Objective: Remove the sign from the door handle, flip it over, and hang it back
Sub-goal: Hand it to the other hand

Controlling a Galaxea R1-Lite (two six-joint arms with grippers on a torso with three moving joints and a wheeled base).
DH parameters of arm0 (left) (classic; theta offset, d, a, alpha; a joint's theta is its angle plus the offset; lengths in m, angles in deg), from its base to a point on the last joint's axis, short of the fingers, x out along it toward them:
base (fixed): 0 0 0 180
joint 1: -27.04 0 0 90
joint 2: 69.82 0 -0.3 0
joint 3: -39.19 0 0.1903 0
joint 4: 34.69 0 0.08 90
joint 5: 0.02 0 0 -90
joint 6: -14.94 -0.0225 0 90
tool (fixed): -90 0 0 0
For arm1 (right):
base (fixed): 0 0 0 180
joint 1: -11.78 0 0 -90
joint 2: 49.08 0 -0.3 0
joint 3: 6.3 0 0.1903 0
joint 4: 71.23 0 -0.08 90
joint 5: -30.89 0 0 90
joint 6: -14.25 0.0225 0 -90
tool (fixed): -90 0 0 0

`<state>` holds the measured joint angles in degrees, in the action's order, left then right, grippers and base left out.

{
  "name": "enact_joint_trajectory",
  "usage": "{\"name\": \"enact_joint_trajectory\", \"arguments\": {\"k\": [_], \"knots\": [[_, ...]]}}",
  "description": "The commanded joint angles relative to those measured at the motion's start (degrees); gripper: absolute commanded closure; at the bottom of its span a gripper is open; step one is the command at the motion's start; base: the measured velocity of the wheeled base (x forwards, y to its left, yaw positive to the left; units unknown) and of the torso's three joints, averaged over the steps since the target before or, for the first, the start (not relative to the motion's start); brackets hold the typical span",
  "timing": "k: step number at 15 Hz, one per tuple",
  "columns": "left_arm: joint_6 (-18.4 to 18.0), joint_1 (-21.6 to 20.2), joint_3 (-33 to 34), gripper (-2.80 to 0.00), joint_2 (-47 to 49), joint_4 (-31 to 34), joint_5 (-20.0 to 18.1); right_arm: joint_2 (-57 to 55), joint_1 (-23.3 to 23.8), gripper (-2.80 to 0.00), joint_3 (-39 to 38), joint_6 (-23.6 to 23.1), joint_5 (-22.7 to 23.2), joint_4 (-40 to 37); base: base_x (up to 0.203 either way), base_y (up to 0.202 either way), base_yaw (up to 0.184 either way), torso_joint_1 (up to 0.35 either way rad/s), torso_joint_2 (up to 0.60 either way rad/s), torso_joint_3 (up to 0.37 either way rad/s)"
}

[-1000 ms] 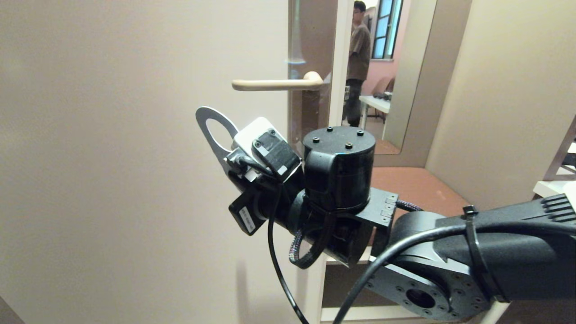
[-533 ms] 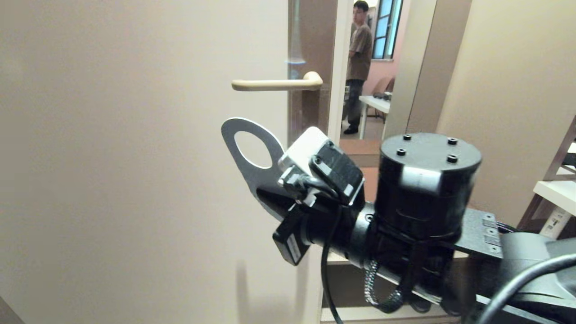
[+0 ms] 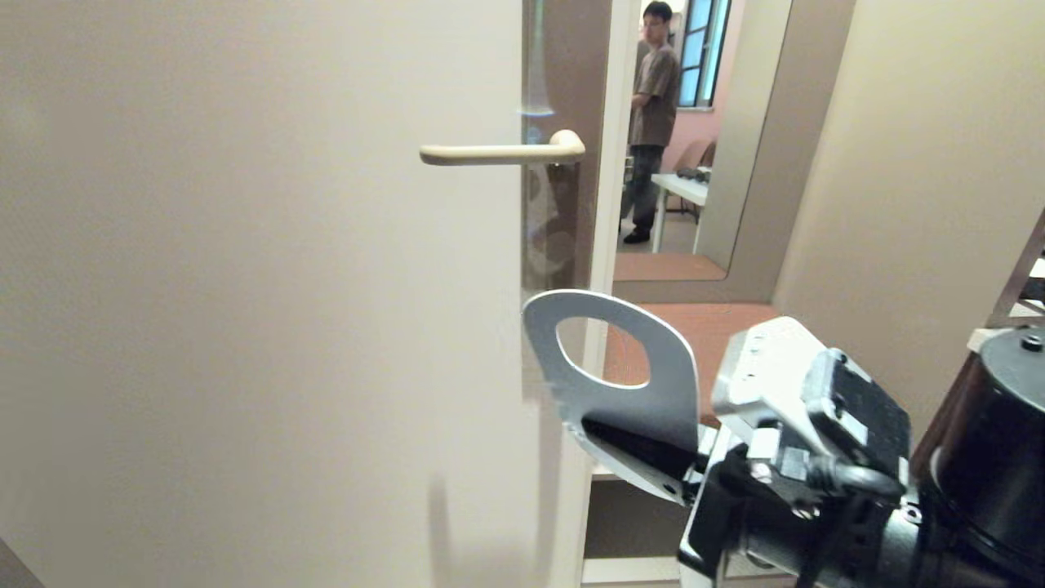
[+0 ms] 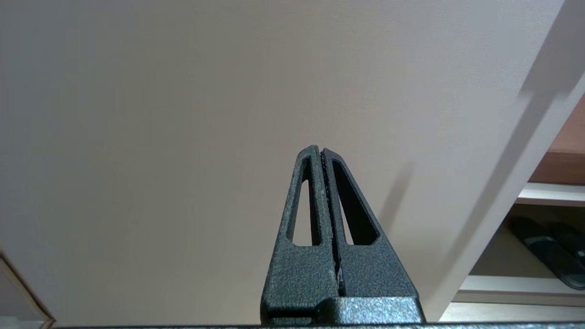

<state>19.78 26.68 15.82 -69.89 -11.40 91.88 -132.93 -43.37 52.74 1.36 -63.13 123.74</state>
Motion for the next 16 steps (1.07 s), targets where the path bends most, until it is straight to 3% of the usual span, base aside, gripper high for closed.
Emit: {"name": "enact_joint_trajectory", "arguments": {"k": [1, 8, 12, 16], "knots": [[0.0, -0.1, 0.0, 0.0, 0.1, 0.0, 0.0, 5.0, 0.0, 0.0, -3.6, -0.1, -0.3, 0.3, 0.0, 0.0, 0.0, 0.0, 0.0, 0.0], [0.1, -0.1, 0.0, 0.0, 0.1, 0.0, 0.0, 14.6, 0.3, 0.0, -14.7, 0.5, -2.9, 0.3, 0.0, 0.0, 0.0, 0.0, 0.0, 0.0], [0.0, 0.0, 0.0, 0.0, 0.1, 0.0, 0.0, 16.3, 2.3, 0.0, -16.1, 1.7, -11.3, 0.3, 0.0, 0.0, 0.0, 0.0, 0.0, 0.0], [0.0, 0.0, 0.0, 0.0, 0.1, 0.0, 0.0, 21.1, 2.9, 0.0, -20.9, 1.7, -13.2, 0.2, 0.0, 0.0, 0.0, 0.0, 0.0, 0.0]]}}
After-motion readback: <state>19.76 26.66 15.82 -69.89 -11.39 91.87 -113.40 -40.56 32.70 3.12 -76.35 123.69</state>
